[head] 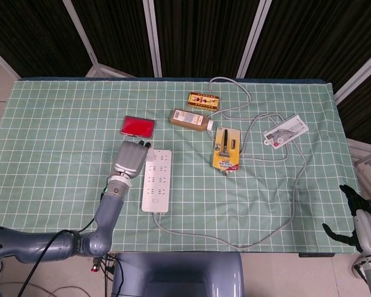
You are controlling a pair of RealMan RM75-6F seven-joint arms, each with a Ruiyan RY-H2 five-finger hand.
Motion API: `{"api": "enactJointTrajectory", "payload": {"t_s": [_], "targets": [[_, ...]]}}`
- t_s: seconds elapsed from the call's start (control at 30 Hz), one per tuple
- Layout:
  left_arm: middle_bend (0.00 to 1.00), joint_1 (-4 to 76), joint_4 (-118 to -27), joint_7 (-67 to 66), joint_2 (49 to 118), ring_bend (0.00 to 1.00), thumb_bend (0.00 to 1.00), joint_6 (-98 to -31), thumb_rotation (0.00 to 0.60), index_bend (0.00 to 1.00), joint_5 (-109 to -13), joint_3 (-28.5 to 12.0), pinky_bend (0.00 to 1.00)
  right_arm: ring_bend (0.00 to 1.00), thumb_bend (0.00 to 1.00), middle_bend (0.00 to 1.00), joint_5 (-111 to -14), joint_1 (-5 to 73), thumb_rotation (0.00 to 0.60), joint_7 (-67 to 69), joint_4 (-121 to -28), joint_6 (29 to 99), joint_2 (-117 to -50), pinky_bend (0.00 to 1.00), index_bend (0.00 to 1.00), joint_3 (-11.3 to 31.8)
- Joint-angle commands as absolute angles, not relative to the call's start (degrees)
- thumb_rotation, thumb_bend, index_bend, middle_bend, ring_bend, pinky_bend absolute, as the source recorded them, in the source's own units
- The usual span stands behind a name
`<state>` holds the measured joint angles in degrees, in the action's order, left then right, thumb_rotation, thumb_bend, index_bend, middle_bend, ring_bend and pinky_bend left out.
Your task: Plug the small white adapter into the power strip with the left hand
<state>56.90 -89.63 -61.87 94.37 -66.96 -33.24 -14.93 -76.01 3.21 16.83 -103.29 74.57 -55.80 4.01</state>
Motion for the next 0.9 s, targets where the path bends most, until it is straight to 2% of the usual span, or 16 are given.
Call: {"api": "enactJointTrajectory", "payload": {"t_s": [0.03, 0.9], "targets": [[0.80, 57.61, -89.36, -62.62, 94.72, 0.91, 0.72, -66.90, 0.600, 0.68, -32.11, -14.72, 0.97, 0.00, 0.34, 0.00, -75.96, 3.23, 0.600, 16.94, -103.31, 74.46, -55.76, 0.00, 0.00, 4.01], [0.80, 60.83, -89.32, -65.50, 97.17, 0.91, 0.72, -68.38, 0.600, 0.68, -27.15, -12.80, 0.97, 0.00, 0.34, 0.00, -75.61, 3.36, 0.600, 17.59, -103.50, 73.86, -55.45, 0.00, 0.00, 4.09]]}}
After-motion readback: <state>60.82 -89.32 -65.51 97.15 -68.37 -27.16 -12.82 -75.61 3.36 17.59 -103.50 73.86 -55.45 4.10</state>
